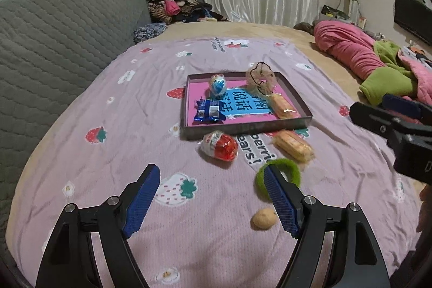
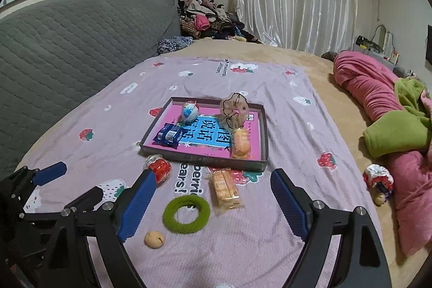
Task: Organize objects
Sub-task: 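Withdraw both grippers back from the tray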
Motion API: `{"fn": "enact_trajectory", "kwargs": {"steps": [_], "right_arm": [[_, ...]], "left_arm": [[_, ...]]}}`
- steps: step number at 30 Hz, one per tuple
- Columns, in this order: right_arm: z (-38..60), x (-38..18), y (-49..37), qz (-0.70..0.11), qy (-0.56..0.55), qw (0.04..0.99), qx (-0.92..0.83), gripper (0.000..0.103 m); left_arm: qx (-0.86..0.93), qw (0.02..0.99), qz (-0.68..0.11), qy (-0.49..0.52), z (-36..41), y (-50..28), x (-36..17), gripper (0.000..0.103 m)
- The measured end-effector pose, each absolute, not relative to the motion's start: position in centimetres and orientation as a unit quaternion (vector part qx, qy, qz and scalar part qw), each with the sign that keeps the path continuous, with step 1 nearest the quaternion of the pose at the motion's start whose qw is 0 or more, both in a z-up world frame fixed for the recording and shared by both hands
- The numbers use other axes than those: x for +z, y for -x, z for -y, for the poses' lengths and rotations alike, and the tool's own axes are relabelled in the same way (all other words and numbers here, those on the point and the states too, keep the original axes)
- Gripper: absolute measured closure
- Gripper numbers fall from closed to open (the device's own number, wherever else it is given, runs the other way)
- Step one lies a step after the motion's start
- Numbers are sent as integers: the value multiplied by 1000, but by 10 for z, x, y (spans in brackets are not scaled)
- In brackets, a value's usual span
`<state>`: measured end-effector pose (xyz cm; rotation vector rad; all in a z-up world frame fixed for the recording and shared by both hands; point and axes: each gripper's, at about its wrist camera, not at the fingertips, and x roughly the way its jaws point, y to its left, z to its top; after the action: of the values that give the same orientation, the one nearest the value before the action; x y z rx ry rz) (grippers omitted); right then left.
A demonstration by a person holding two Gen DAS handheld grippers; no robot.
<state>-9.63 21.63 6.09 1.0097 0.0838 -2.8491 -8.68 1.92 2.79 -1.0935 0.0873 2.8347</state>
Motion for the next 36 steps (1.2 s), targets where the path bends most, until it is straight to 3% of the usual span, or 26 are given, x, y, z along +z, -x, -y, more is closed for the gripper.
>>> {"fn": "enact_trajectory", "kwargs": {"steps": [18, 36], "right_arm": [[-207, 93, 58, -37, -317, 52, -946, 12], [-210, 57, 59, -32, -355, 39, -934, 12]], "left_arm": [[938, 63, -43, 337, -27, 45, 57, 23], [924, 78, -58, 370, -35, 36, 13, 23]]}}
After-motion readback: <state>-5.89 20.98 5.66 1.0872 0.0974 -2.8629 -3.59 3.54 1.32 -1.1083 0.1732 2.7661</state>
